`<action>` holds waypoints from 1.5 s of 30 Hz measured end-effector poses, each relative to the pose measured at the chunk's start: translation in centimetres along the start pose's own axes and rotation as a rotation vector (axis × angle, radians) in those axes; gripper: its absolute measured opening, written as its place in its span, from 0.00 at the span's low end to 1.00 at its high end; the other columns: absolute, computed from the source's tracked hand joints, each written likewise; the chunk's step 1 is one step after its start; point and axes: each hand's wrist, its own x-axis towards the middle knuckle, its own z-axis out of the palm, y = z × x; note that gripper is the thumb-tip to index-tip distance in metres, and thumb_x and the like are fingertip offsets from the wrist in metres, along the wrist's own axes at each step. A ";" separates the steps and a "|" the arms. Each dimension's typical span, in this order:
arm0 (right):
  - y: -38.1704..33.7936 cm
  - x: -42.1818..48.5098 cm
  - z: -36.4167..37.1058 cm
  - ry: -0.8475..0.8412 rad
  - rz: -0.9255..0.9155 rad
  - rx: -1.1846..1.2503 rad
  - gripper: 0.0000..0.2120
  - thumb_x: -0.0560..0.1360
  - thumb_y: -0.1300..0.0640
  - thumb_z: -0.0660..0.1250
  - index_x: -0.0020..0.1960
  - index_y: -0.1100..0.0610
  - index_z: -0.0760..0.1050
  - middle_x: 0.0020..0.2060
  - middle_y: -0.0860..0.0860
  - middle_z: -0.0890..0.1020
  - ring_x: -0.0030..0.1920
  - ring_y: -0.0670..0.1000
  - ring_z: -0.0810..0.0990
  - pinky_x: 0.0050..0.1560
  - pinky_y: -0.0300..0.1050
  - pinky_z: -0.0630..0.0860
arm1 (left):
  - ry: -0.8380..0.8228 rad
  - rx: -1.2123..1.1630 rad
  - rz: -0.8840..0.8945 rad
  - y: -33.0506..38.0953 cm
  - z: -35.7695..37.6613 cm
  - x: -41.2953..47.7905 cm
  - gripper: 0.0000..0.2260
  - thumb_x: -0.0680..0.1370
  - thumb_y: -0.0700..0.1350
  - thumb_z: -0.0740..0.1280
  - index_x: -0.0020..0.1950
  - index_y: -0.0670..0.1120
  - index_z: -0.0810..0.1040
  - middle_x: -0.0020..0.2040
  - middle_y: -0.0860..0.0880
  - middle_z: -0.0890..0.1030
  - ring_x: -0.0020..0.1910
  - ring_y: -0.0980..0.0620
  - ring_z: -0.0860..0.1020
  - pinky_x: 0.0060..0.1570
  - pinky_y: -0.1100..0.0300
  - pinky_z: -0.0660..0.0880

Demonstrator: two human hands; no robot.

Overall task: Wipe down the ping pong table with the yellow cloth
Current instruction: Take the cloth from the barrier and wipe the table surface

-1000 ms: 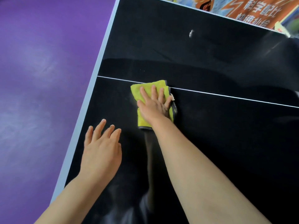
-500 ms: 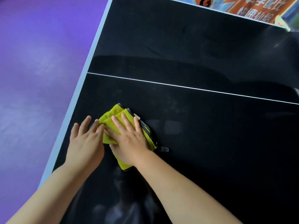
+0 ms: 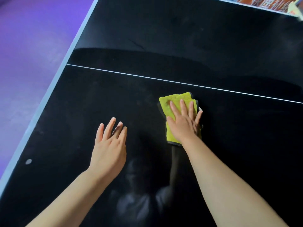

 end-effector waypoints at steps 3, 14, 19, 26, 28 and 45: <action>4.1 -1.5 -0.2 -0.005 0.131 0.015 0.28 0.81 0.41 0.49 0.77 0.35 0.41 0.78 0.48 0.38 0.75 0.57 0.29 0.71 0.68 0.31 | -0.047 0.010 0.014 2.1 0.2 -1.8 0.26 0.62 0.38 0.75 0.59 0.37 0.78 0.61 0.40 0.78 0.68 0.38 0.67 0.66 0.41 0.56; 2.8 -11.1 2.1 -0.054 0.362 0.101 0.30 0.81 0.43 0.51 0.77 0.37 0.37 0.78 0.48 0.35 0.76 0.57 0.29 0.73 0.67 0.36 | -0.070 -0.075 0.085 3.5 -0.3 -6.4 0.24 0.61 0.40 0.76 0.56 0.38 0.81 0.58 0.41 0.80 0.66 0.38 0.70 0.65 0.41 0.57; -5.2 -13.3 3.5 -0.089 0.486 0.177 0.31 0.81 0.41 0.49 0.77 0.39 0.35 0.77 0.51 0.33 0.75 0.59 0.29 0.72 0.68 0.35 | -0.125 -0.086 -0.008 -2.2 -0.2 -9.7 0.25 0.62 0.40 0.75 0.58 0.37 0.79 0.60 0.40 0.79 0.67 0.38 0.69 0.66 0.41 0.58; -21.9 -13.8 5.9 -0.145 0.132 0.130 0.32 0.81 0.40 0.50 0.77 0.40 0.35 0.76 0.53 0.31 0.74 0.61 0.26 0.70 0.70 0.31 | -0.192 -0.066 -0.227 -13.4 -1.3 -15.2 0.23 0.71 0.41 0.70 0.65 0.39 0.74 0.67 0.41 0.73 0.73 0.40 0.61 0.70 0.40 0.56; -26.2 -14.3 6.4 -0.166 0.011 0.116 0.32 0.81 0.42 0.50 0.77 0.39 0.35 0.76 0.53 0.31 0.74 0.60 0.26 0.70 0.69 0.30 | -0.218 -0.077 -0.300 -16.3 -1.7 -17.2 0.23 0.74 0.42 0.66 0.69 0.41 0.70 0.71 0.43 0.69 0.75 0.42 0.55 0.72 0.43 0.49; -38.7 -30.9 11.8 -0.320 -0.706 -0.213 0.32 0.79 0.45 0.52 0.77 0.37 0.38 0.77 0.51 0.31 0.73 0.59 0.24 0.69 0.69 0.29 | -0.174 -0.138 -0.546 -28.5 -2.7 -34.2 0.23 0.76 0.42 0.64 0.71 0.42 0.68 0.72 0.42 0.66 0.75 0.41 0.53 0.71 0.45 0.48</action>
